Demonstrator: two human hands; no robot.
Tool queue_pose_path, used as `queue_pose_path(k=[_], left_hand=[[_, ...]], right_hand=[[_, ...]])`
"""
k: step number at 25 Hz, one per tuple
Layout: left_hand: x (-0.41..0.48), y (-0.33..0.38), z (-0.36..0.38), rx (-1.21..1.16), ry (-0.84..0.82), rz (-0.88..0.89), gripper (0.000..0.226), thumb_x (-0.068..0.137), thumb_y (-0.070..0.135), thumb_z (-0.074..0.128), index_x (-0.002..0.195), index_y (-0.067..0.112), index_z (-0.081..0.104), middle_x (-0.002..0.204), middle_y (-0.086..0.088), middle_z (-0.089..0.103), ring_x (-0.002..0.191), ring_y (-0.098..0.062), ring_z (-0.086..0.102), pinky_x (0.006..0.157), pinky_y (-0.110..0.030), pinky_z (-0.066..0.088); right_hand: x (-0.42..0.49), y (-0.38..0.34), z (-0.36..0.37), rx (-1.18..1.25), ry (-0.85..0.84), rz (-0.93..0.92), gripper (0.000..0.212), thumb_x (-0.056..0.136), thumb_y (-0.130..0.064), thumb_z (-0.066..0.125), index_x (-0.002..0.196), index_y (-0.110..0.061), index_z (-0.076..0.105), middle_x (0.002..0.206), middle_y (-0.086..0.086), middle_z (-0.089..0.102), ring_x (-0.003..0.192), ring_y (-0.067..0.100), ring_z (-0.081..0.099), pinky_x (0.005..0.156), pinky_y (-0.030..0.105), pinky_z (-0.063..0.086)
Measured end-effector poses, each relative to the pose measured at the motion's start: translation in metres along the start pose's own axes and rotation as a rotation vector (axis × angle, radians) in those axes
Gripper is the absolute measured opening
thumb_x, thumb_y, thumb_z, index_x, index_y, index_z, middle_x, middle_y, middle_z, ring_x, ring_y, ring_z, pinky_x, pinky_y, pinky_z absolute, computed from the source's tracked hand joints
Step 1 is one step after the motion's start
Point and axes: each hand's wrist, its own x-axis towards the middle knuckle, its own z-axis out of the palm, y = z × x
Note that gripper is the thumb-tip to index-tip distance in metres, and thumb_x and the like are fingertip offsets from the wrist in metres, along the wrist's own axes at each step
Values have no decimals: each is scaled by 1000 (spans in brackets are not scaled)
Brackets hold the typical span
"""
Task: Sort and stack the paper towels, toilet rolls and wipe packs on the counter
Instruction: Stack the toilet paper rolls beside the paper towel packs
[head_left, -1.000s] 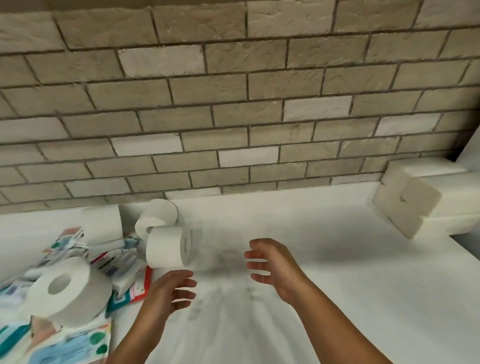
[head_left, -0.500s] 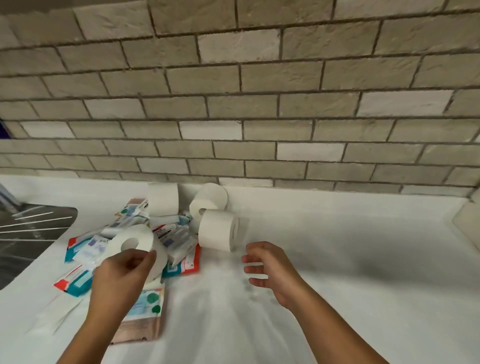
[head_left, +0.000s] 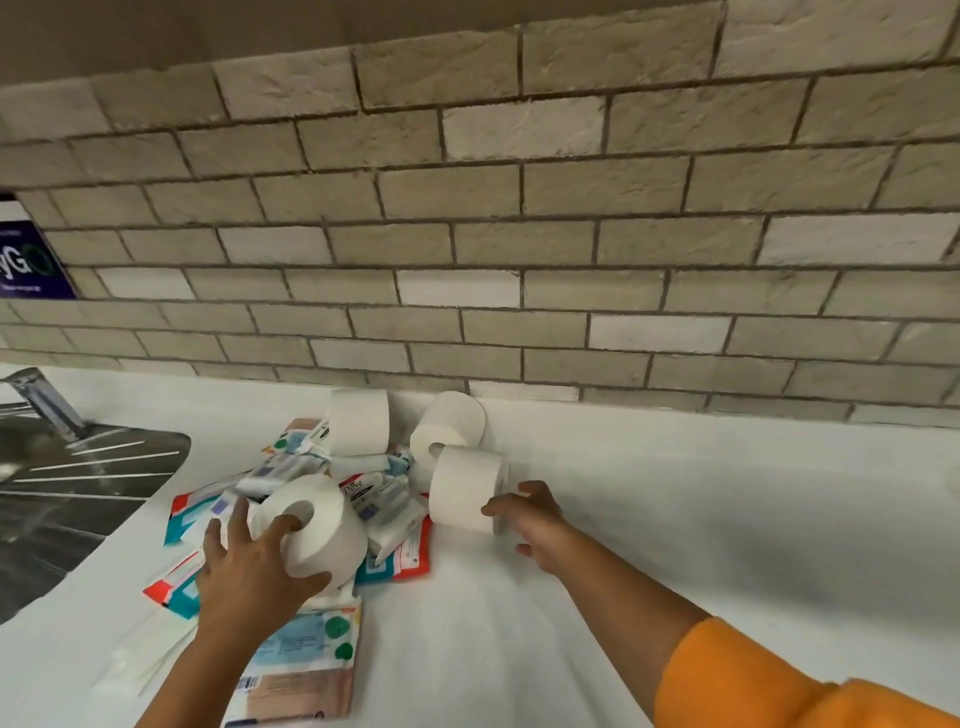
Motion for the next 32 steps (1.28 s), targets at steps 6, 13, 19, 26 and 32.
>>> queue_pose_path(k=[6, 13, 19, 26, 32], left_hand=[[18, -9, 9, -233, 37, 31, 79, 65, 45, 90, 136, 29, 59, 165, -5, 12, 139, -41, 37, 107, -59, 44], [-4, 26, -1, -690, 252, -63, 71, 63, 38, 92, 124, 14, 65, 160, -8, 24, 143, -38, 31, 111, -59, 36], [-31, 54, 3, -897, 253, -52, 58, 56, 28, 97, 104, 21, 65, 159, -2, 21, 146, -32, 26, 119, -55, 27], [-60, 92, 21, -1010, 154, 149, 77, 46, 43, 99, 110, 11, 70, 153, -12, 39, 142, -30, 36, 117, -38, 27], [-81, 145, 50, -1073, 83, 248, 84, 34, 54, 95, 102, 13, 71, 149, -9, 44, 139, -28, 40, 116, -45, 34]], right_hand=[[29, 18, 6, -173, -21, -11, 63, 55, -55, 86, 105, -35, 54, 129, 0, 61, 118, 21, 58, 86, 33, 47], [83, 42, 22, -360, -67, -73, 84, 43, -83, 71, 113, -37, 64, 128, -3, 65, 125, 27, 56, 109, 48, 45], [45, 31, 16, -127, 49, -46, 58, 50, -81, 73, 82, -36, 53, 130, 7, 57, 107, 24, 53, 69, 32, 40], [-24, 36, -42, 283, 46, -13, 46, 71, -41, 85, 108, -21, 68, 107, 1, 72, 95, 20, 68, 77, 40, 59], [-69, 58, -118, 151, 200, -234, 25, 75, -26, 87, 90, -20, 68, 103, -8, 69, 97, 13, 69, 72, 26, 54]])
